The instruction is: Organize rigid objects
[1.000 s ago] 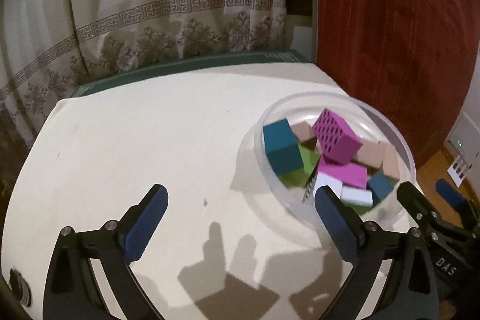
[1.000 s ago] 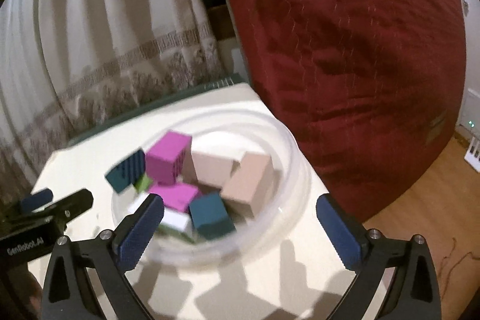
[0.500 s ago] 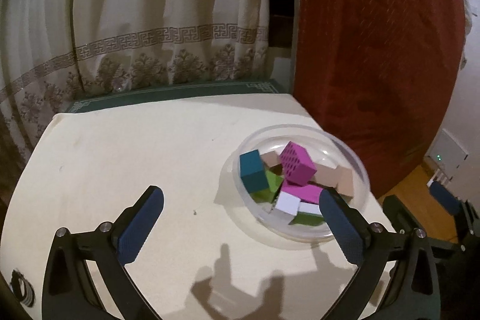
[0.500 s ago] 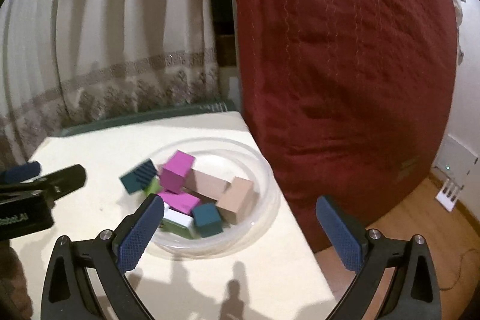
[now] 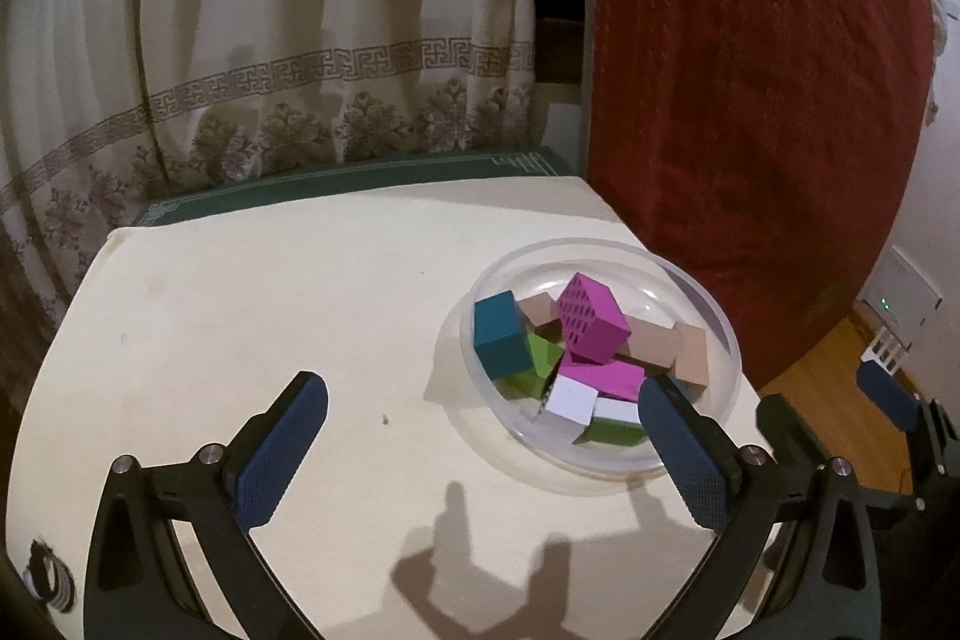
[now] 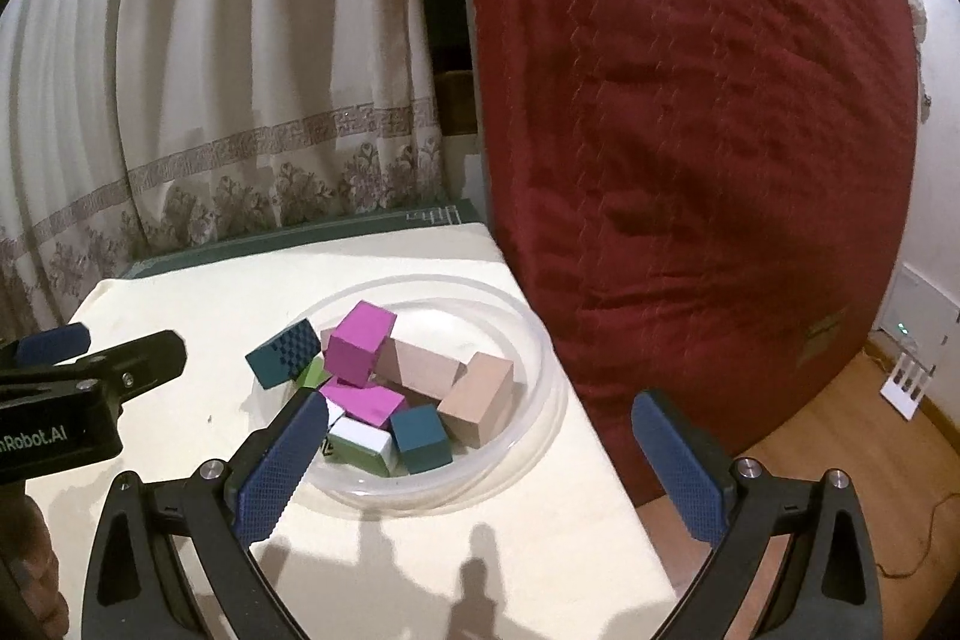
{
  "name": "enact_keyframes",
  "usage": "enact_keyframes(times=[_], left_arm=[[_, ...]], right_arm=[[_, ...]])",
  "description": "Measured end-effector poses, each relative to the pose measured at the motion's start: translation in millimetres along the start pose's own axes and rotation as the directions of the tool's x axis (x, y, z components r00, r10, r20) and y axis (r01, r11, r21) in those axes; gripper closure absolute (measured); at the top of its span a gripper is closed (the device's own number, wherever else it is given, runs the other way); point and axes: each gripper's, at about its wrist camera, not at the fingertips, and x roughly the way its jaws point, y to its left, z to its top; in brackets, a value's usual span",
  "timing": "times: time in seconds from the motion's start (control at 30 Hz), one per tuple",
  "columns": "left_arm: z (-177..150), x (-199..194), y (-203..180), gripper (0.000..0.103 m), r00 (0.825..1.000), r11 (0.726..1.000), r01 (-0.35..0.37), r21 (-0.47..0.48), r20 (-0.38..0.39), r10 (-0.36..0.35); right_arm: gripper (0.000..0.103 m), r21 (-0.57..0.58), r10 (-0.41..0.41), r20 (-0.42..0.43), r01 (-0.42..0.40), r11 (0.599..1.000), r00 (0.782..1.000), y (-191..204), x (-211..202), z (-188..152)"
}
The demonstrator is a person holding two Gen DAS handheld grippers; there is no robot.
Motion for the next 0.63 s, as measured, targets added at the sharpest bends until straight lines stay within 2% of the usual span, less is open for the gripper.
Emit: enact_keyframes(times=[0.43,0.63], left_arm=[[0.6,10.3,-16.3,0.0,1.0,0.998,-0.002,0.059,-0.005,0.002],[-2.2,9.1,-24.6,0.0,1.0,0.995,-0.006,0.101,0.016,0.004]], right_arm=[[0.0,-0.009,-0.004,-0.015,0.004,1.0,1.0,1.1,3.8,-5.6],[0.0,-0.009,0.0,-0.023,0.0,1.0,1.0,0.5,6.9,-8.2]])
